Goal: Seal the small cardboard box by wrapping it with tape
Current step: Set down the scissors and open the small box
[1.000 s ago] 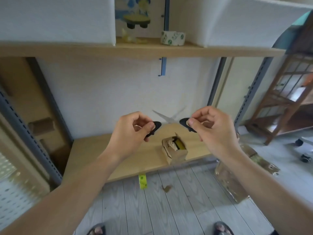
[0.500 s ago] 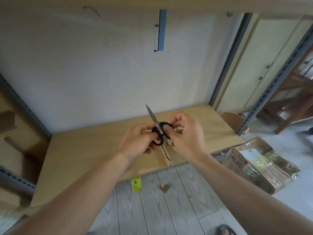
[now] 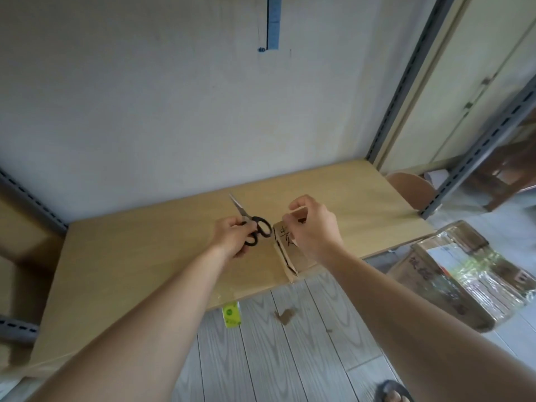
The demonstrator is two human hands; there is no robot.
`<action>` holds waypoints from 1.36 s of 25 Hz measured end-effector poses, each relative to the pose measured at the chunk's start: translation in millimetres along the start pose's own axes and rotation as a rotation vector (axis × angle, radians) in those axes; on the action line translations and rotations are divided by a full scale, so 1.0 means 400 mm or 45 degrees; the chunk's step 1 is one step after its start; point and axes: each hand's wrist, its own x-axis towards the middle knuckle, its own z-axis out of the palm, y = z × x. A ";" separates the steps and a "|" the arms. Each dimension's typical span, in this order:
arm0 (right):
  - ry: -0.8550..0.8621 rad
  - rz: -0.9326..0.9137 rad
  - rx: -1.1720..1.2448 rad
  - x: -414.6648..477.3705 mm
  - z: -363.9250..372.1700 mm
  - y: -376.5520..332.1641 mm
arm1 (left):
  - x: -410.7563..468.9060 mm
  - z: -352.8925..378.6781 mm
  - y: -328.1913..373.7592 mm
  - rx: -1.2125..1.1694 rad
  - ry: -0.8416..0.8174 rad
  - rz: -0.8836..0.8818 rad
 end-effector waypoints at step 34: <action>0.040 0.256 -0.445 0.044 -0.034 0.193 | 0.002 0.160 -0.036 0.369 -0.129 -0.148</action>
